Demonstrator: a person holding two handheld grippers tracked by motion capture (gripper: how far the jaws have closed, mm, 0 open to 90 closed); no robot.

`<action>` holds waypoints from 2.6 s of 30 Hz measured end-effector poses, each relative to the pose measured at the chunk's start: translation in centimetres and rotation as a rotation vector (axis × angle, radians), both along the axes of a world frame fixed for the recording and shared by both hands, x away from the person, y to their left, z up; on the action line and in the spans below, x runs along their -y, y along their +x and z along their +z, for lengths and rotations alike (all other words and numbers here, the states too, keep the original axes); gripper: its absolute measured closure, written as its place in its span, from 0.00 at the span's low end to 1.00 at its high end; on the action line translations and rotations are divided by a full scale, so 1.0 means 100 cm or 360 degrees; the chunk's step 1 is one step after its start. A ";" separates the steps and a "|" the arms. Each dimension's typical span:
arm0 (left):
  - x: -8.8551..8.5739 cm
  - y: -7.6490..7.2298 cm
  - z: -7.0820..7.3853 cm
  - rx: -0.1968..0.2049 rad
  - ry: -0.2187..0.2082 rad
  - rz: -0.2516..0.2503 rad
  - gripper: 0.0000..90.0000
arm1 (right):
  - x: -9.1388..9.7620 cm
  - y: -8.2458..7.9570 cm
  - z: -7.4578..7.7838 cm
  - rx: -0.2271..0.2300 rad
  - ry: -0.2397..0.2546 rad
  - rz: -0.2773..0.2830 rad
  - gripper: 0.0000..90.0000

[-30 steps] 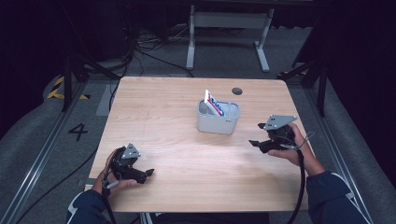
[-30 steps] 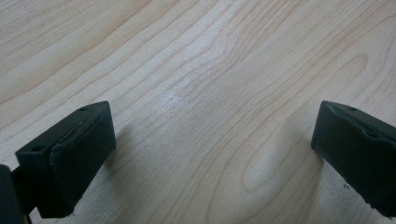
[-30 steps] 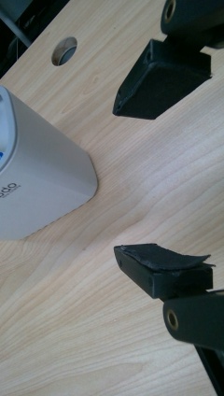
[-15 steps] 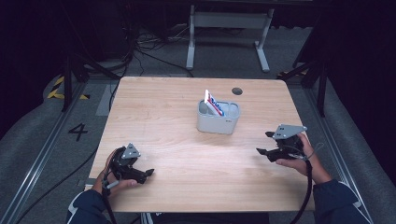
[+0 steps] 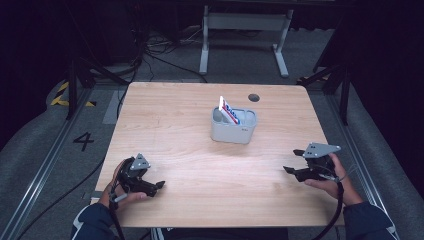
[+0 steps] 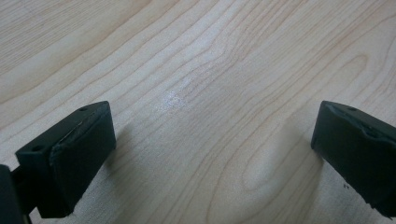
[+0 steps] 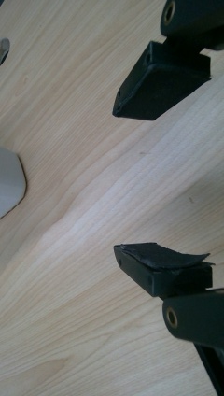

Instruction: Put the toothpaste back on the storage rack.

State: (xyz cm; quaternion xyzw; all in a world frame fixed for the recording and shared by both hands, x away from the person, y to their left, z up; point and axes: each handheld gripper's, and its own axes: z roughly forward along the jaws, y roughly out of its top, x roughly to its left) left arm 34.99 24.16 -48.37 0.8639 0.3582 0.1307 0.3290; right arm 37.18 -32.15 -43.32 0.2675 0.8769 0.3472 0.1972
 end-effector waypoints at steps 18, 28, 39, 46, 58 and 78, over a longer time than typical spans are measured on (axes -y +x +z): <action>0.000 0.000 0.000 -0.0004 0.0002 0.0000 0.00 | 0.040 -0.021 -0.031 -0.0070 0.0065 -0.0111 0.32; 0.000 0.000 0.000 -0.0003 -0.0003 0.0007 0.00 | 0.059 -0.028 -0.043 -0.0120 0.0151 -0.0240 0.29; 0.000 0.000 0.000 -0.0002 0.0001 0.0013 0.00 | 0.067 -0.028 -0.053 -0.0155 0.0218 -0.0338 0.23; 0.001 0.000 0.000 -0.0002 0.0002 0.0017 0.00 | 0.066 -0.028 -0.053 -0.0155 0.0219 -0.0347 0.23; 0.001 0.001 0.000 0.0005 0.0002 0.0038 0.00 | 0.065 -0.028 -0.053 -0.0157 0.0222 -0.0370 0.23; 0.002 0.001 0.000 0.0006 0.0006 0.0048 0.00 | 0.064 -0.028 -0.053 -0.0161 0.0222 -0.0378 0.22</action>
